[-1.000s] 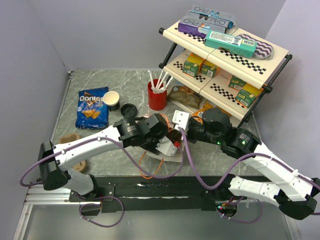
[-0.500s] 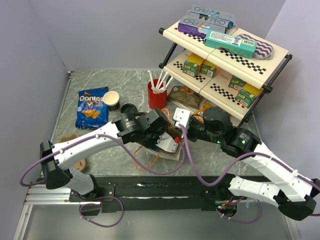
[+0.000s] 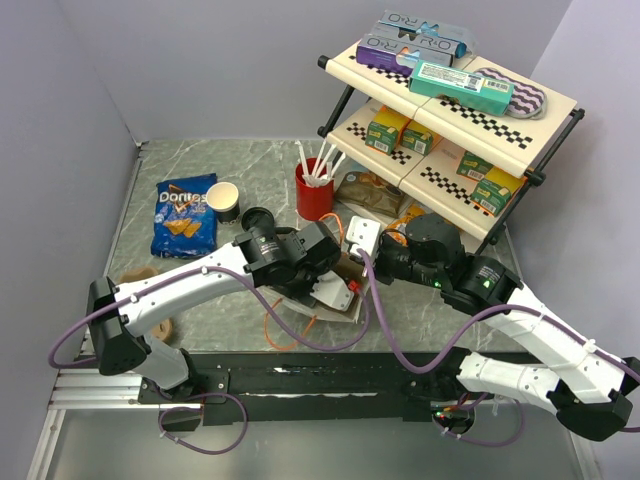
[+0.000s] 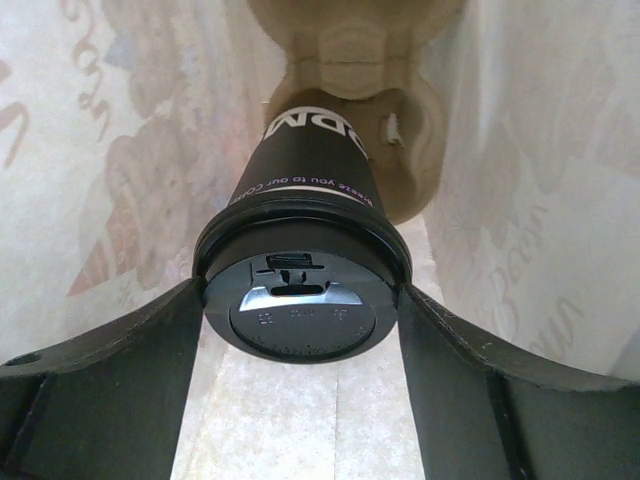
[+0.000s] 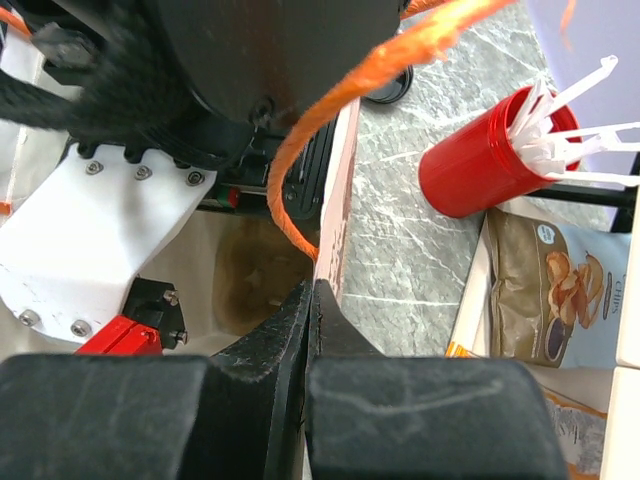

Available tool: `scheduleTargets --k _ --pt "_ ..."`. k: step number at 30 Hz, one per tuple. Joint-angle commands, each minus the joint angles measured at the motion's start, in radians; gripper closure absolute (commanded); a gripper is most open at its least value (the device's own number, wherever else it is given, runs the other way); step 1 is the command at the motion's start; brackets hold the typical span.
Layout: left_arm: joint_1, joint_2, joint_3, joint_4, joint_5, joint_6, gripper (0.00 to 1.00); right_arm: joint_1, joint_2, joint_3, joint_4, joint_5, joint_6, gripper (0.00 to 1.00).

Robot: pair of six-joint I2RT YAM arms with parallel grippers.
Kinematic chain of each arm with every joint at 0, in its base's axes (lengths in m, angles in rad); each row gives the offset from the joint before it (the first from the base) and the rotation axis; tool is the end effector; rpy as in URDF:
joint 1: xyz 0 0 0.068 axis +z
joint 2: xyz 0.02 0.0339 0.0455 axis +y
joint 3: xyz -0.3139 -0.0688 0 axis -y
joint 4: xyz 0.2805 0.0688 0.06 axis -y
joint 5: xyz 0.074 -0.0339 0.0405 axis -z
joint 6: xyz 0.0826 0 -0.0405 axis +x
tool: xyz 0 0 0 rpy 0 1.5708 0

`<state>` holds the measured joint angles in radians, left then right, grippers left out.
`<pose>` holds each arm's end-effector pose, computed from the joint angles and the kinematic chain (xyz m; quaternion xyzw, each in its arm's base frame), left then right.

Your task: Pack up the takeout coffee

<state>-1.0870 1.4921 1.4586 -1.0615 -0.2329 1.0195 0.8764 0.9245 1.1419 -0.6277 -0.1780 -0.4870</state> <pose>0.1789 -0.2995 0.3398 0.8253 0.5014 0.1050 0.2377 0.1387 0.1894 0.4212 -0.5627 0.6161 0.1786 0.5214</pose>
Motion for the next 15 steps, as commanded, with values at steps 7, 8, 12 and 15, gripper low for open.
scheduleTargets --k 7,8,12,15 --pt "0.006 -0.009 -0.009 -0.015 0.023 0.030 0.99 0.006 -0.029 -0.019 0.126 -0.017 -0.064 1.00" --pt "0.004 -0.009 -0.018 -0.012 0.018 0.030 0.99 0.009 -0.026 -0.018 0.128 -0.020 -0.067 1.00" --pt "0.006 -0.021 -0.064 0.043 0.033 0.030 0.99 0.016 -0.019 -0.016 0.134 -0.031 -0.071 1.00" --pt "0.004 -0.020 -0.093 0.067 0.043 0.022 0.99 0.015 -0.016 -0.018 0.137 -0.034 -0.062 1.00"
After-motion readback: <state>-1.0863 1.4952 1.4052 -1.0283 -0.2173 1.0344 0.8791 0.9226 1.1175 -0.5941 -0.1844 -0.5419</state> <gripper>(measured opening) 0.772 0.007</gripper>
